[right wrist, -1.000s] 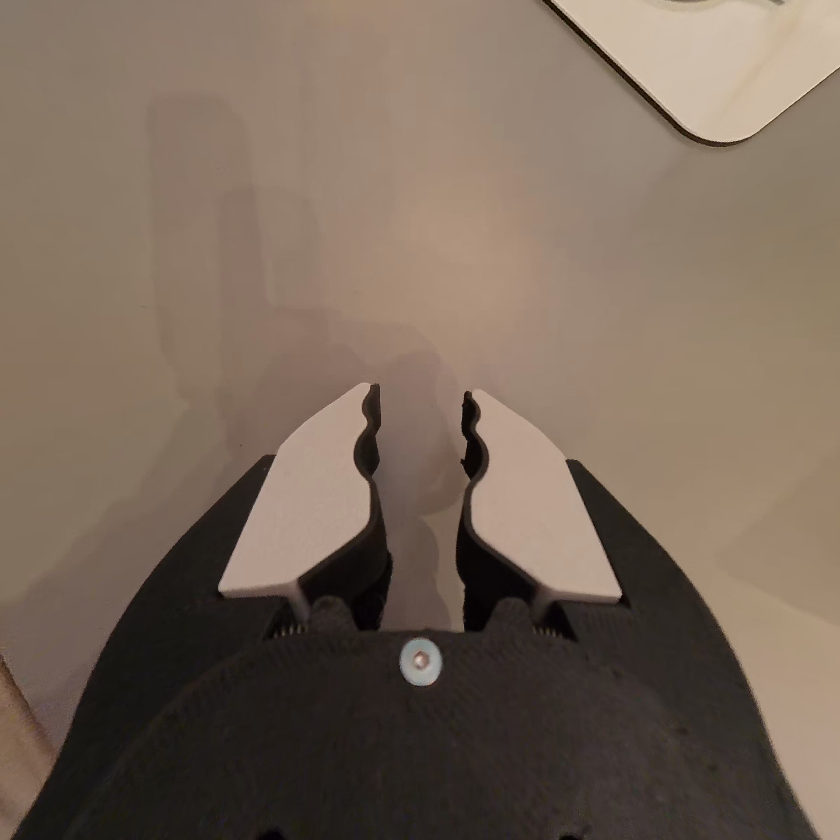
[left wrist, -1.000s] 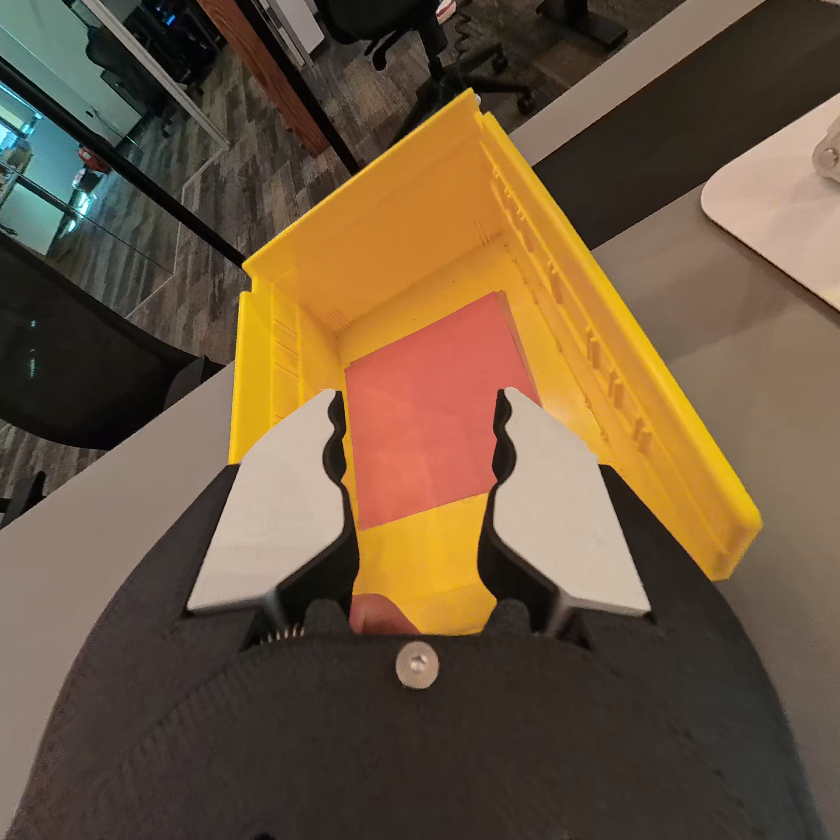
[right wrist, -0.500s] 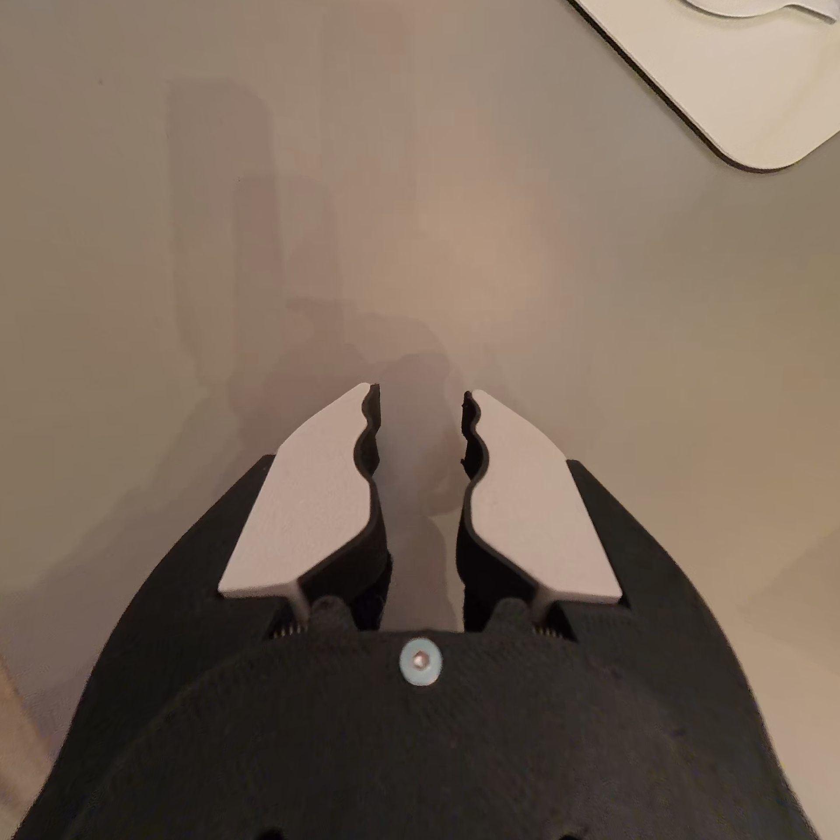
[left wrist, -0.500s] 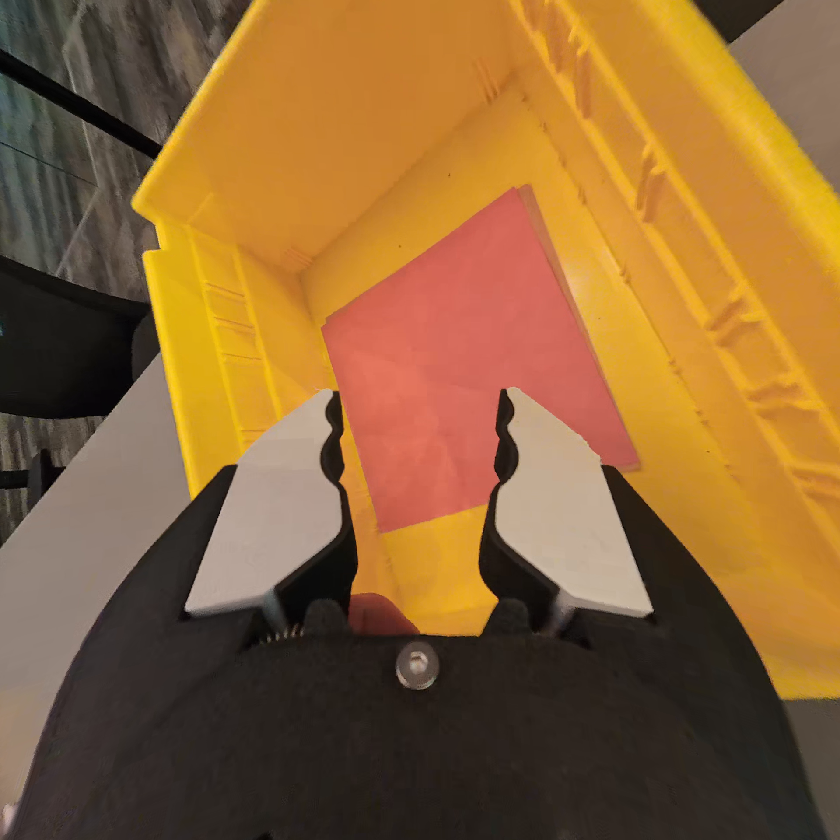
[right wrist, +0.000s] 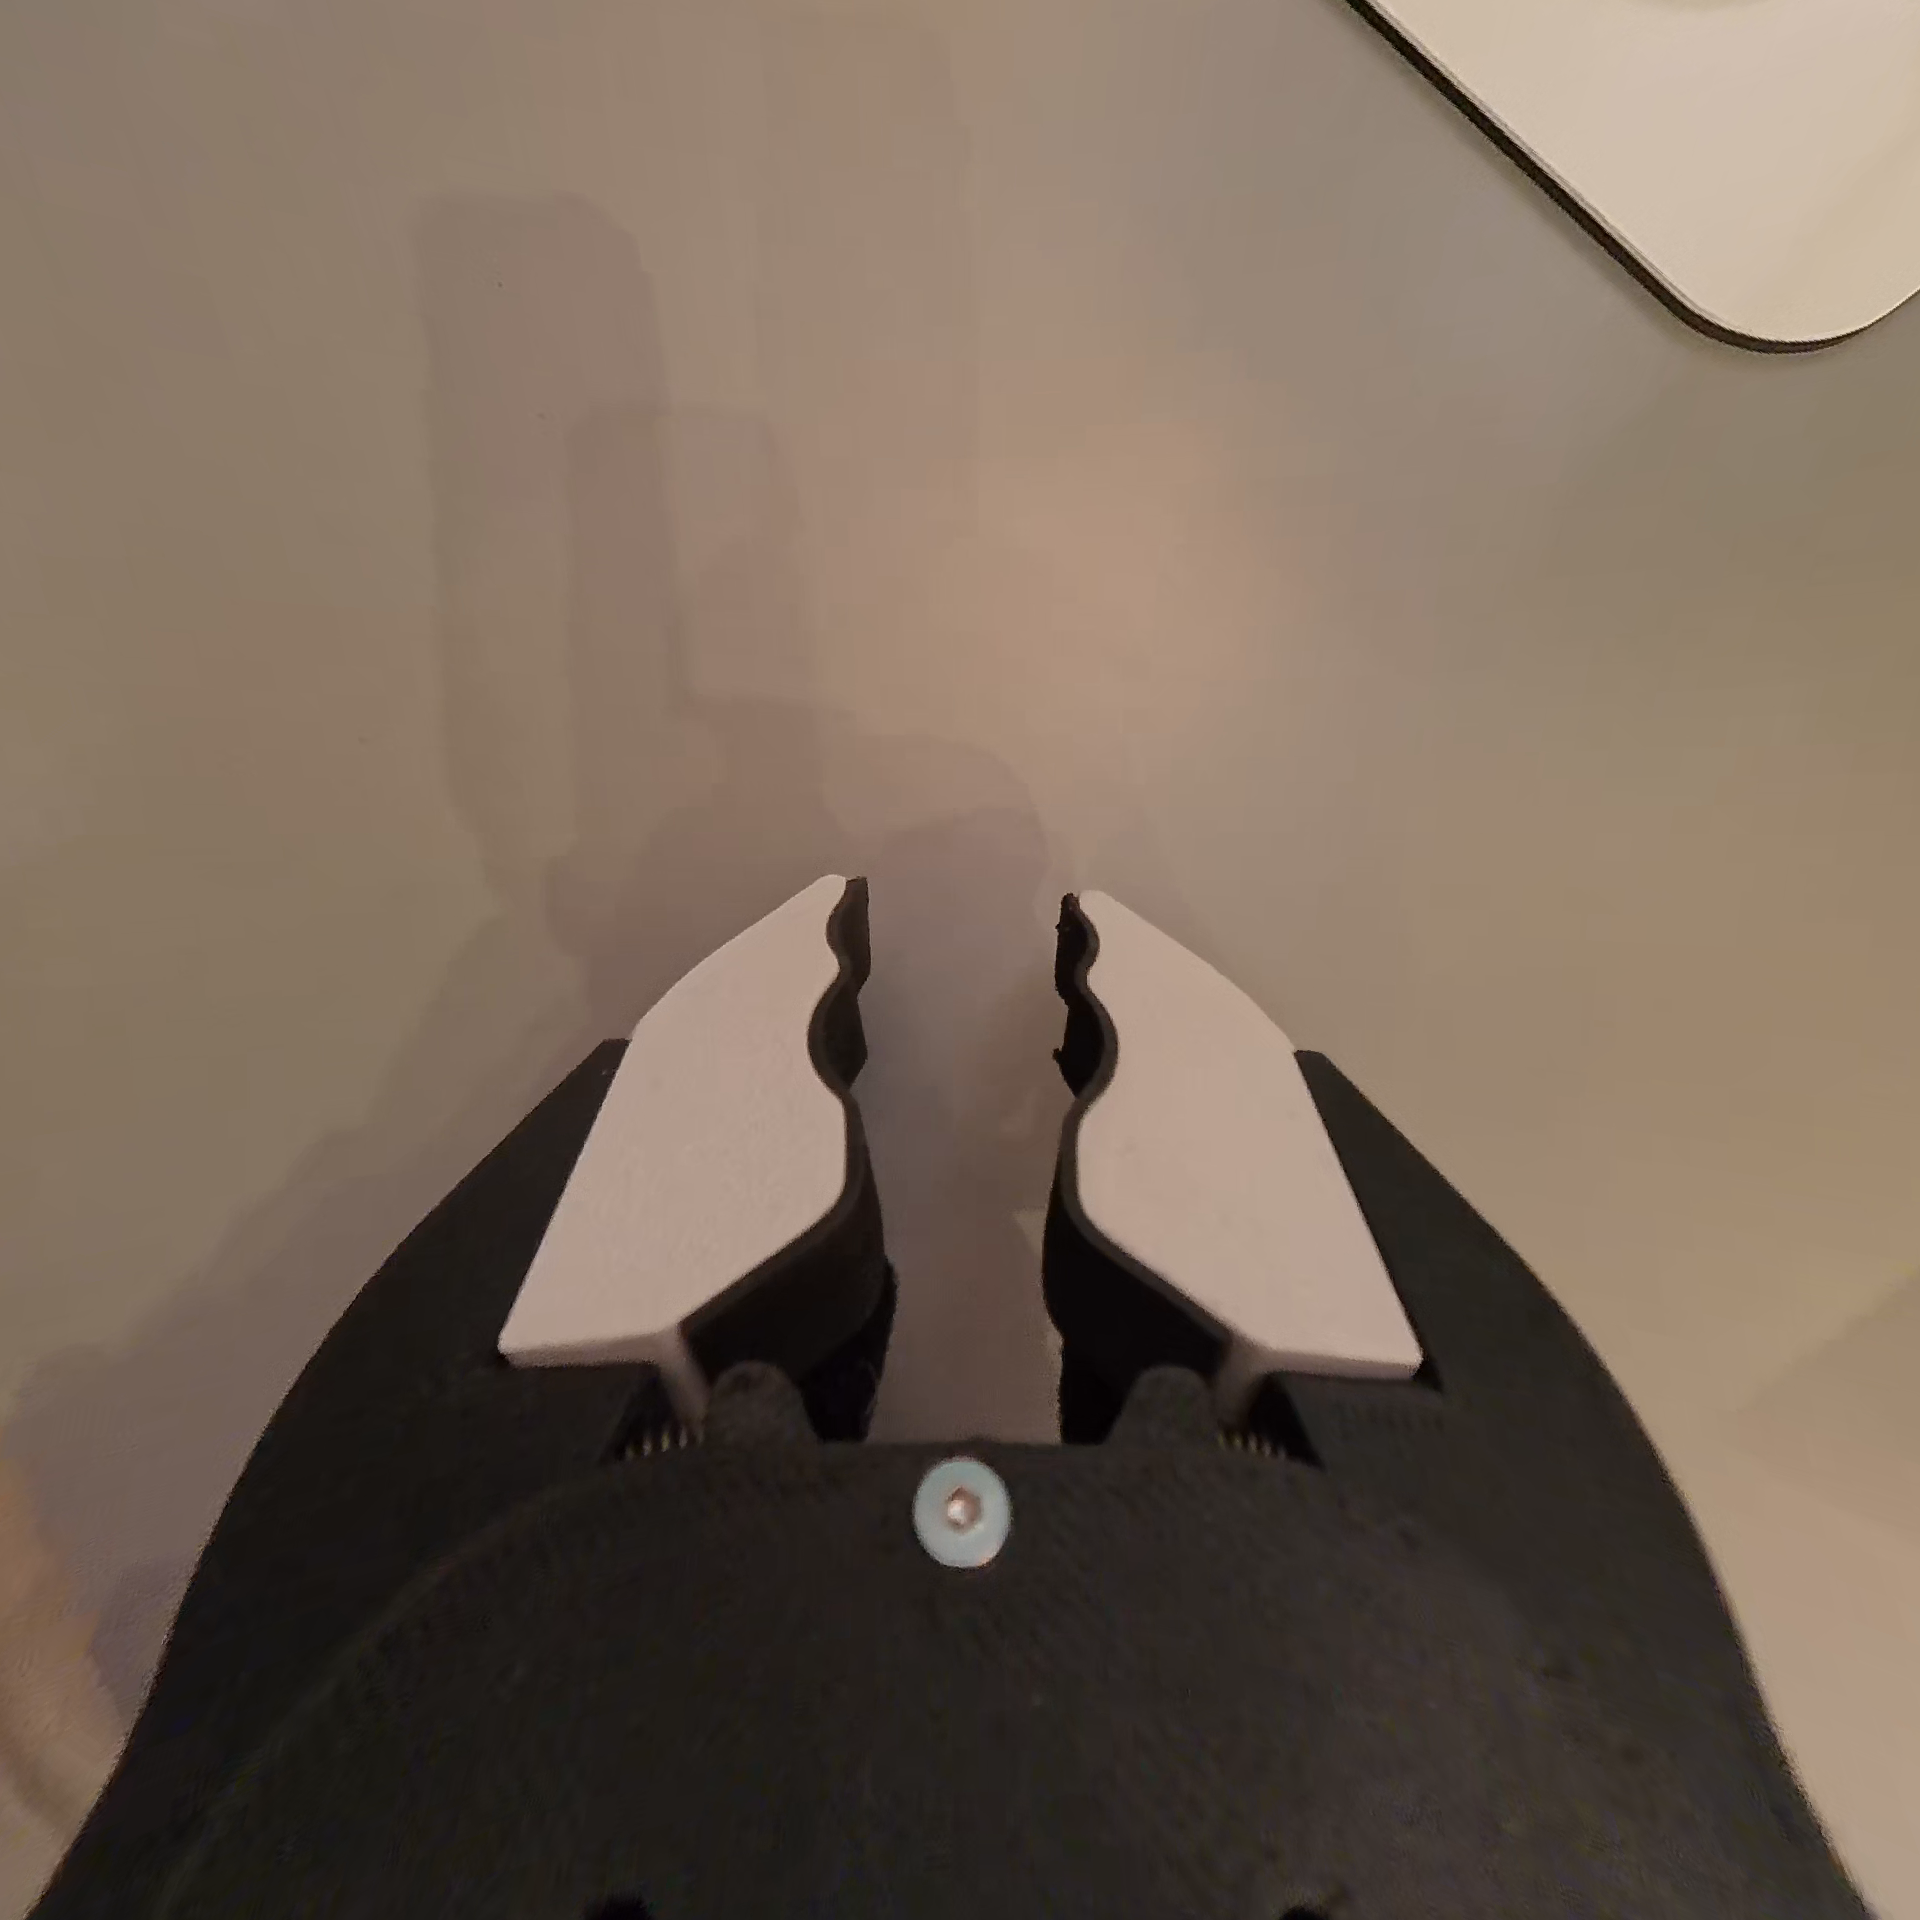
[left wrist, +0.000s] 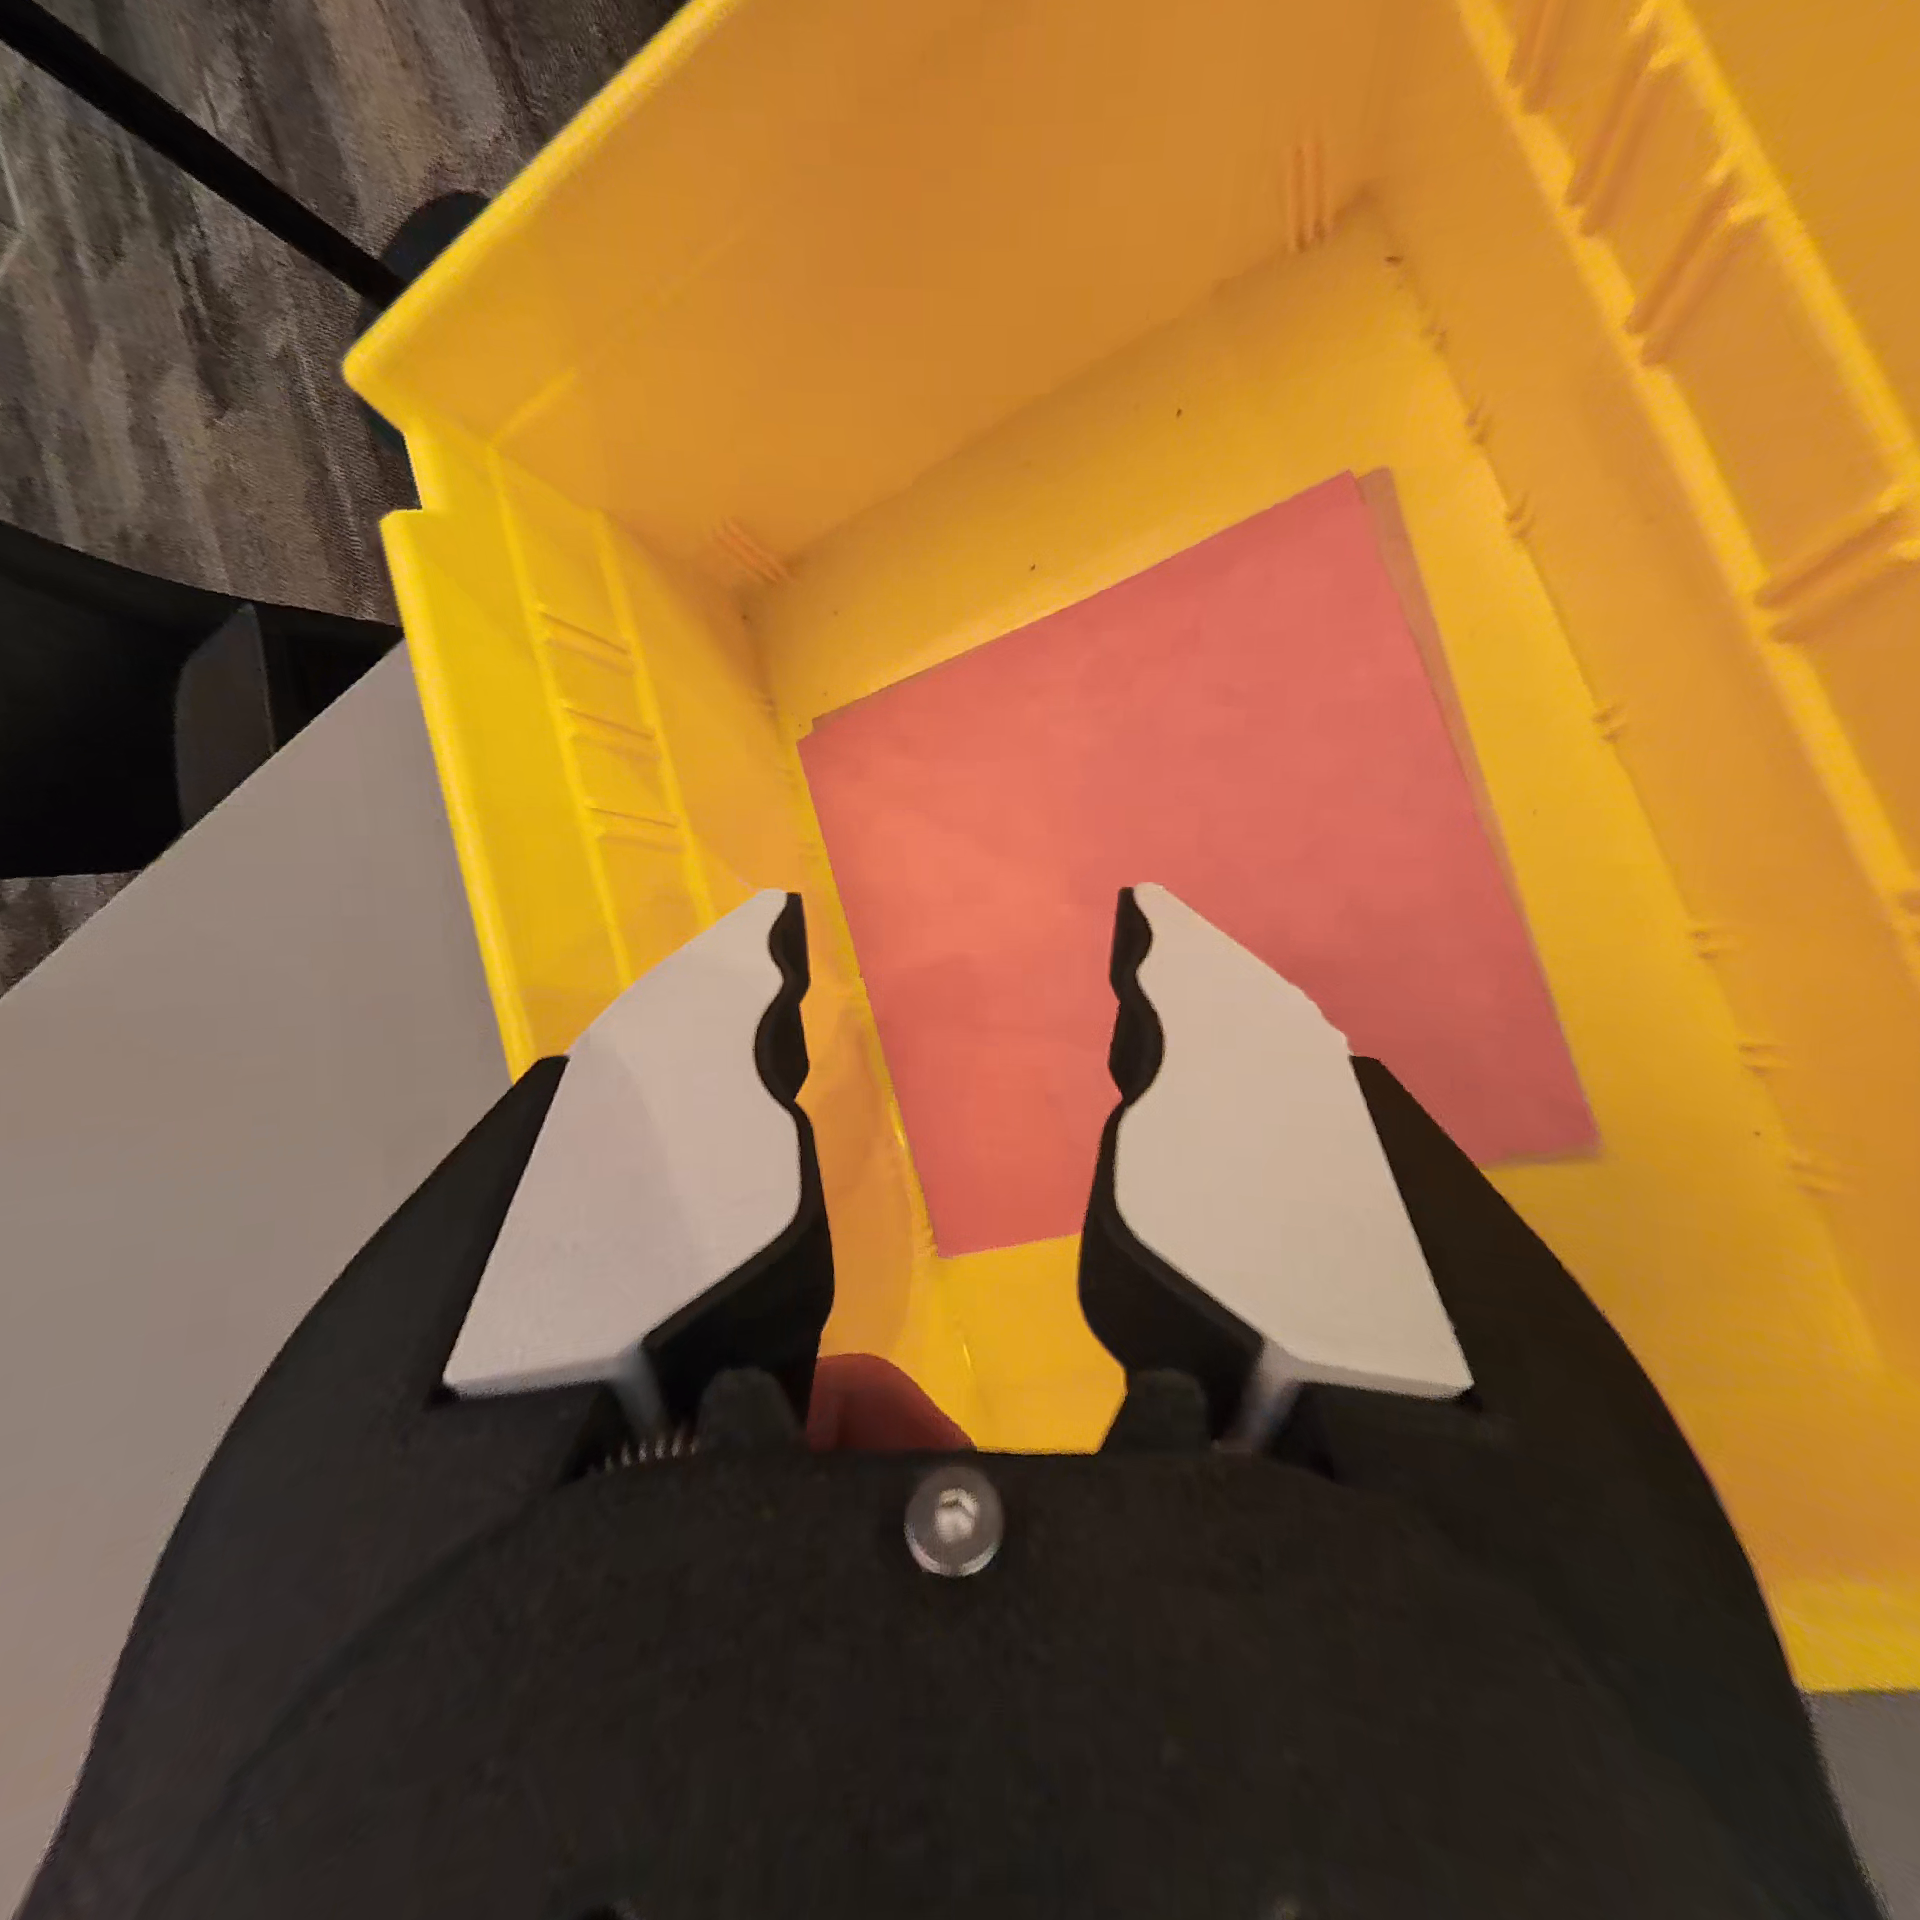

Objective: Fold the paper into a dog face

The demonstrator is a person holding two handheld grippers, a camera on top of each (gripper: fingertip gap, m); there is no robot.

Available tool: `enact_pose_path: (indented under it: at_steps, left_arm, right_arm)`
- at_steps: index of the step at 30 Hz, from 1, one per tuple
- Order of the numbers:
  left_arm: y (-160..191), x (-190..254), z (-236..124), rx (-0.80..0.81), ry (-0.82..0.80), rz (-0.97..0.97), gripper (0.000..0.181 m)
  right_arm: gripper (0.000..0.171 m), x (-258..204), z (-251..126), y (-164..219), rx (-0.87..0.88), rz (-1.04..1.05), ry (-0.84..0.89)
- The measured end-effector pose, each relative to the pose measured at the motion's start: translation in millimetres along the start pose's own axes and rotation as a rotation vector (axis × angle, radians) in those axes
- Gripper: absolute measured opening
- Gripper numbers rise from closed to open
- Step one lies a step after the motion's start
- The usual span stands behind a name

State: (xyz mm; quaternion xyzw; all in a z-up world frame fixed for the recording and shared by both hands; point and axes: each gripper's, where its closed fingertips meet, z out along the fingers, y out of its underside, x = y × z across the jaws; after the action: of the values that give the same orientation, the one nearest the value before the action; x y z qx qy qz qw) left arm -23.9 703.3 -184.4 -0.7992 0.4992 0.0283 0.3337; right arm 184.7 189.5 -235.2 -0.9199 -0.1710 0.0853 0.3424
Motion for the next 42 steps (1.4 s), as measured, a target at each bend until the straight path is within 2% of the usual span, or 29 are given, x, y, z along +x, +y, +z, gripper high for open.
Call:
enact_pose_path:
  at_steps: [6,13,17,19,21,26,29,30,33,35,39,42]
  left_arm:
    - [15,12,14,-0.102,0.106,0.076,0.051]
    - [35,61,22,-0.213,0.313,0.231,0.069]
    - [37,68,27,-0.235,0.355,0.234,0.066]
    - [39,77,24,-0.243,0.440,0.204,0.048]
    - [41,80,24,-0.248,0.491,0.162,0.041]
    - [39,70,30,-0.212,0.469,0.094,0.017]
    - [39,71,29,-0.206,0.475,0.107,0.010]
    - [40,74,26,-0.210,0.493,0.132,0.012]
    - [40,93,14,-0.203,0.611,0.142,0.047]
    - [44,97,11,-0.207,0.607,0.216,0.068]
    - [46,93,13,-0.214,0.581,0.261,0.059]
    - [44,85,19,-0.190,0.541,0.244,0.040]
  right_arm:
    - [0.034,-1,3,2,-0.007,0.013,-0.018]
    - [0.034,0,6,6,-0.013,0.042,-0.035]
    - [0.034,0,7,6,-0.014,0.048,-0.038]
    - [0.034,0,6,6,-0.012,0.053,-0.039]
    - [0.035,1,6,7,-0.012,0.060,-0.038]
    - [0.035,1,6,7,-0.011,0.067,-0.039]
    - [0.035,2,6,7,-0.011,0.070,-0.038]
    - [0.035,2,6,7,-0.011,0.071,-0.037]
    - [0.035,3,6,8,-0.012,0.074,-0.035]
    - [0.035,4,7,9,-0.014,0.080,-0.038]
    - [0.034,5,8,8,-0.003,0.096,-0.043]
    - [0.034,6,8,8,-0.002,0.101,-0.038]
